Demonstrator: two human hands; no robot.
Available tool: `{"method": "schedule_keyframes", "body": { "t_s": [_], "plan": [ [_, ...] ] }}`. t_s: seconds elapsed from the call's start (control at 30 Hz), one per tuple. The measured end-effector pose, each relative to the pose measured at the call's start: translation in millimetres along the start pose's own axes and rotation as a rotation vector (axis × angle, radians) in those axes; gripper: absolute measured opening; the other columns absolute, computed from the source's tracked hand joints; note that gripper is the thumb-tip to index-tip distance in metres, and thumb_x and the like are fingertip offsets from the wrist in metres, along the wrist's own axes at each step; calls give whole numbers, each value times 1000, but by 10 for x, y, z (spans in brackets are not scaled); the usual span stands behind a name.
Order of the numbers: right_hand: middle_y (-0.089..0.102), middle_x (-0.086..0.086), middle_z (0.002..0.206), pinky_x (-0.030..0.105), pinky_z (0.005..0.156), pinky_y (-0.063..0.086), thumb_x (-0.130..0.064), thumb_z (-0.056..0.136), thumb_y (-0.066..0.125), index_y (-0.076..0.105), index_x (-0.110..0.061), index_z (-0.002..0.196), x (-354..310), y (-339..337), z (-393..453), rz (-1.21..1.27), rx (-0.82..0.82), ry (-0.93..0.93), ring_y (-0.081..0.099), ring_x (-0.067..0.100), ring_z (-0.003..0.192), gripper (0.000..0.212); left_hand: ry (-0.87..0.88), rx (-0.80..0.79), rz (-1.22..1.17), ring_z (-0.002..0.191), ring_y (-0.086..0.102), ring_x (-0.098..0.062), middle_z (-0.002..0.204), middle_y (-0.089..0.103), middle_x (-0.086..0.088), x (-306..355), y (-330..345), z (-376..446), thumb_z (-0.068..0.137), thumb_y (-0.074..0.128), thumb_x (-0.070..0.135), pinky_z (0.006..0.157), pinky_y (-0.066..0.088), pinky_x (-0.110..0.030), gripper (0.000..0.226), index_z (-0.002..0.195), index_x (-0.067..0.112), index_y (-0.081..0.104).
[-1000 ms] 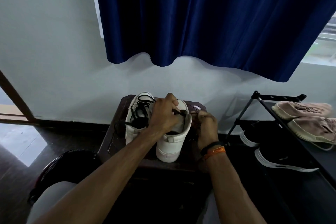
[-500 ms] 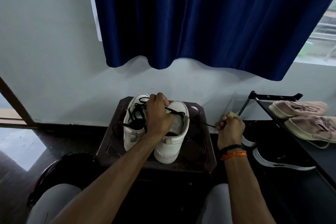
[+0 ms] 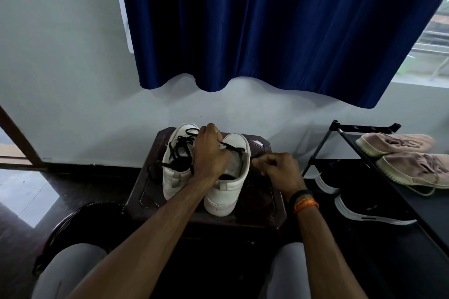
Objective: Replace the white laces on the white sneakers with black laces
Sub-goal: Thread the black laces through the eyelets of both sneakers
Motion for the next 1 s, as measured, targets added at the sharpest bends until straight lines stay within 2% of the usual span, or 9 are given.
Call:
{"method": "schedule_keyframes", "body": {
  "t_s": [0.13,0.27,0.37,0.5,0.6,0.7,0.87,0.93,1.0],
  "plan": [
    [67,-11,59,8,52,38,-26,87,76,73,-27,63,286,-198,-96,-127,66,133,58,-5,56,25,-18,13,-11,73,45,-17,83,53,-5,0,-4,-8,57,53,-7,56,26,-23,31,78,14,45],
    [70,-6,67,22,57,43,-23,86,76,70,-26,57,420,-285,-180,-259,-29,245,62,12,69,29,-32,19,-4,76,50,-22,84,53,-5,8,-11,-16,56,54,-7,61,31,-29,30,77,13,47],
    [72,-12,82,22,72,49,-22,82,78,77,-29,75,294,-256,-133,-286,-69,213,65,9,82,10,59,-30,100,86,51,-25,91,52,-4,76,-42,-51,60,54,-6,66,38,-31,29,79,15,51],
    [75,-17,95,26,93,54,-21,84,78,79,-28,104,-64,-98,-8,-39,-73,64,68,-2,89,21,349,-81,261,83,51,-25,84,57,-5,314,-100,-218,73,45,20,72,42,-38,17,82,11,56],
    [78,-11,90,26,87,55,-25,85,71,80,-32,103,-201,57,70,-65,-110,-41,71,3,91,21,436,-113,285,76,59,-33,74,63,-7,447,-85,-421,86,60,26,68,43,-40,16,83,11,55],
    [79,-8,88,25,81,54,-20,88,70,82,-28,97,-240,110,102,-69,-64,-61,71,6,86,18,481,-156,458,78,63,-31,77,68,-7,457,-38,-611,84,62,45,81,45,-41,35,93,12,55],
    [65,-14,51,22,63,54,-7,87,66,83,-21,89,-241,133,112,-27,-39,22,62,4,51,22,430,-307,699,96,65,-32,98,69,-13,323,-3,-767,79,71,38,98,46,-39,69,135,4,48],
    [65,-10,51,21,59,53,-6,88,64,81,-19,87,-232,130,116,-22,-35,54,61,6,48,22,483,-306,814,88,68,-29,92,71,-9,314,2,-814,67,77,34,97,47,-39,83,140,3,51],
    [70,-3,60,22,59,53,-5,89,61,79,-18,86,-197,123,119,-19,-45,90,64,7,49,22,462,-308,846,100,65,-30,106,70,-11,349,20,-820,70,73,32,99,43,-40,78,140,6,50]
  ]
}}
Point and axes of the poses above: each hand's wrist, its own z-axis towards the middle knuckle, its own y-axis out of the palm, x = y × z, the point moved 3 cm from there along z, towards the middle knuckle
